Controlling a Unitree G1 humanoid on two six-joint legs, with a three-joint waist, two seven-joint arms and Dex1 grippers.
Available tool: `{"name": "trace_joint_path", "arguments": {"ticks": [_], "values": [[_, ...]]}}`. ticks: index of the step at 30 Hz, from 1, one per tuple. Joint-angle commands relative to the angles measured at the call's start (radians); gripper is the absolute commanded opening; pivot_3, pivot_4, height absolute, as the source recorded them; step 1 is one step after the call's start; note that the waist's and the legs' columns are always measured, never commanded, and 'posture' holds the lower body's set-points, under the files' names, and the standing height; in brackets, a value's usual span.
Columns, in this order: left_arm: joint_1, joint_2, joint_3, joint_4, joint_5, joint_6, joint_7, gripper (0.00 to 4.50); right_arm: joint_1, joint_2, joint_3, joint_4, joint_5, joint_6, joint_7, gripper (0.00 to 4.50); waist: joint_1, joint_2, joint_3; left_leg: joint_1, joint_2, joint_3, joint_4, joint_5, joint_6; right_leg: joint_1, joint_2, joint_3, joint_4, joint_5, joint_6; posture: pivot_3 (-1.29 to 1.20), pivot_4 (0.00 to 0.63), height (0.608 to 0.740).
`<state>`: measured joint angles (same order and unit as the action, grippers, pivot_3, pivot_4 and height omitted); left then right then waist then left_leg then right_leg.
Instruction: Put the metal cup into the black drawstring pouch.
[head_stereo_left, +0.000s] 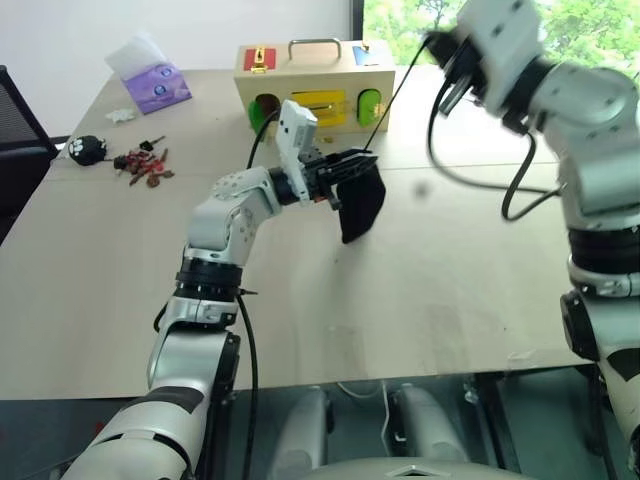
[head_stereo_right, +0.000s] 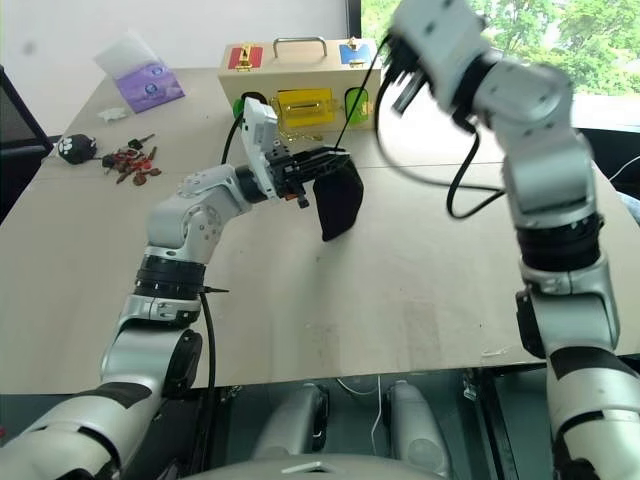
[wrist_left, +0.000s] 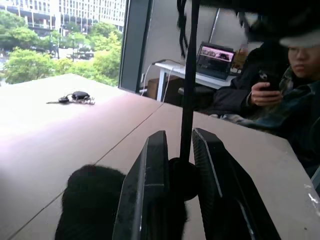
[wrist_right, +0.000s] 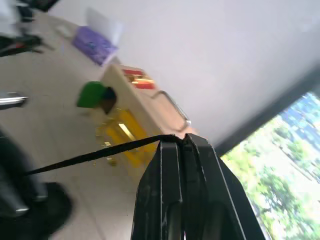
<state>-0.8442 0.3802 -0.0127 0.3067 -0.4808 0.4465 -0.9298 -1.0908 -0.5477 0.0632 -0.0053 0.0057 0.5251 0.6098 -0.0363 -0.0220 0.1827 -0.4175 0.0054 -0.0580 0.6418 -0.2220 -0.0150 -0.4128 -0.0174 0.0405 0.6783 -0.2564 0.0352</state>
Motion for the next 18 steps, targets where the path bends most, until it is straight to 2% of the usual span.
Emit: {"name": "trace_joint_path", "arguments": {"ticks": [1, 7, 8, 9, 11, 16, 17, 18], "values": [[-0.011, 0.019, 0.007, 0.076, 0.07, -0.063, 0.026, 0.18, -0.04, -0.06, -0.125, 0.122, -0.013, -0.03, -0.097, 0.0, 0.001, 0.0, 0.0, 0.0, 0.0, 0.0, 0.0, 0.0, 0.0, 0.0, 0.0, 0.0, 0.0, 0.0, 0.0, 0.0, 0.15, 0.74], [-0.051, -0.028, 0.013, 0.092, 0.078, -0.108, 0.048, 0.18, 0.105, -0.097, -0.125, 0.148, 0.081, -0.078, 0.007, 0.0, 0.0, 0.001, 0.001, -0.001, 0.0, 0.001, -0.002, 0.0, 0.0, -0.001, 0.0, 0.001, -0.001, 0.0, 0.0, 0.0, 0.15, 0.74], [-0.056, -0.039, 0.017, 0.078, 0.059, -0.082, 0.038, 0.98, 0.143, -0.109, -0.114, 0.142, 0.088, -0.088, 0.037, 0.46, 0.003, 0.001, 0.001, -0.001, 0.0, 0.001, -0.002, 0.0, 0.0, -0.001, 0.0, 0.001, -0.001, 0.0, 0.0, 0.0, 0.15, 0.74], [-0.058, -0.044, 0.02, 0.063, 0.043, -0.054, 0.029, 1.2, 0.18, -0.119, -0.11, 0.129, 0.105, -0.093, 0.066, 0.59, 0.005, 0.001, 0.001, -0.001, 0.0, 0.001, -0.002, 0.0, 0.001, 0.0, 0.0, 0.0, -0.001, 0.0, 0.0, 0.0, 0.15, 0.74], [-0.05, -0.038, 0.022, 0.02, 0.03, -0.012, 0.021, 2.09, 0.249, -0.136, -0.122, 0.094, 0.139, -0.081, 0.1, 1.41, 0.004, 0.001, 0.001, -0.001, 0.0, 0.001, -0.002, 0.0, 0.001, 0.0, -0.001, 0.0, -0.002, 0.0, 0.0, 0.0, 0.15, 0.74], [0.063, 0.045, 0.055, -0.209, -0.026, 0.122, 0.027, 4.48, 0.481, -0.208, -0.204, -0.084, 0.234, -0.001, 0.175, 3.83, -0.008, 0.001, 0.001, 0.0, 0.001, 0.001, -0.003, 0.0, 0.001, -0.001, 0.0, 0.002, -0.001, 0.0, 0.0, 0.0, 0.15, 0.74], [0.099, 0.065, 0.071, -0.265, -0.049, 0.152, 0.032, 4.5, 0.542, -0.221, -0.228, -0.137, 0.264, 0.026, 0.192, 4.36, -0.008, 0.002, 0.001, 0.001, 0.001, 0.001, -0.004, 0.0, 0.001, -0.001, 0.0, 0.002, 0.0, 0.0, 0.0, 0.0, 0.15, 0.74], [0.156, 0.09, 0.102, -0.336, -0.077, 0.186, 0.047, 4.5, 0.631, -0.229, -0.264, -0.204, 0.297, 0.043, 0.206, 4.45, -0.008, 0.002, 0.001, 0.001, 0.002, 0.0, -0.004, 0.0, 0.001, -0.001, 0.0, 0.003, -0.001, 0.0, 0.0, 0.0, 0.15, 0.74]]}}
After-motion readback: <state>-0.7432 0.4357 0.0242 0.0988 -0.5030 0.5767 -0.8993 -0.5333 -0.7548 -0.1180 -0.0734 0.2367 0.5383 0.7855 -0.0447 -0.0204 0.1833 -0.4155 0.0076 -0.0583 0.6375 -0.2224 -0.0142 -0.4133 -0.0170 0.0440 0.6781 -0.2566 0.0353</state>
